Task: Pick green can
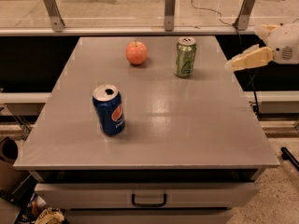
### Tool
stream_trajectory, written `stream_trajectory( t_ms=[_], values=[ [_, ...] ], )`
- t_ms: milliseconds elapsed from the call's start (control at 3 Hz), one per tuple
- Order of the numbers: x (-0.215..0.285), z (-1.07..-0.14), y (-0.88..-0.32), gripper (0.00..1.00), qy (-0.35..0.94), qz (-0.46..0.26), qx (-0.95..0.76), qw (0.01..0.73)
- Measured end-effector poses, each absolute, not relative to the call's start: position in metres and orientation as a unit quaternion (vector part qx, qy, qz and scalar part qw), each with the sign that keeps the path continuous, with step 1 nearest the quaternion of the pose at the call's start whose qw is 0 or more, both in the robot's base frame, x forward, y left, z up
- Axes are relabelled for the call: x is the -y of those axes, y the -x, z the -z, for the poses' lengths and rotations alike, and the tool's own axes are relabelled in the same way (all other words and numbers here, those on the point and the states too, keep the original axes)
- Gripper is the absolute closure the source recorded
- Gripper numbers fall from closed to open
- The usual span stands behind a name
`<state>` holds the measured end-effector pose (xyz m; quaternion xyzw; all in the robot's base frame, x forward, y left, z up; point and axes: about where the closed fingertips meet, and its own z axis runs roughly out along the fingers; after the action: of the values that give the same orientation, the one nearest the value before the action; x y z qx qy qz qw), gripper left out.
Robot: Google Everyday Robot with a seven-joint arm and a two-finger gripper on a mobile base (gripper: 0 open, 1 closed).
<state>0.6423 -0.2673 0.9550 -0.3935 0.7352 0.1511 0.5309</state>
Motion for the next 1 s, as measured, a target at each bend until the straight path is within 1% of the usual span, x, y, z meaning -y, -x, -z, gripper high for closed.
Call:
stream_trajectory(
  t_ms=[667,1000],
  values=[
    [0.223,-0.925,-0.666,0.00,0.408,-0.189,-0.730,0.515],
    [0.200,-0.915,-0.678,0.00,0.411,-0.215,-0.717,0.520]
  ],
)
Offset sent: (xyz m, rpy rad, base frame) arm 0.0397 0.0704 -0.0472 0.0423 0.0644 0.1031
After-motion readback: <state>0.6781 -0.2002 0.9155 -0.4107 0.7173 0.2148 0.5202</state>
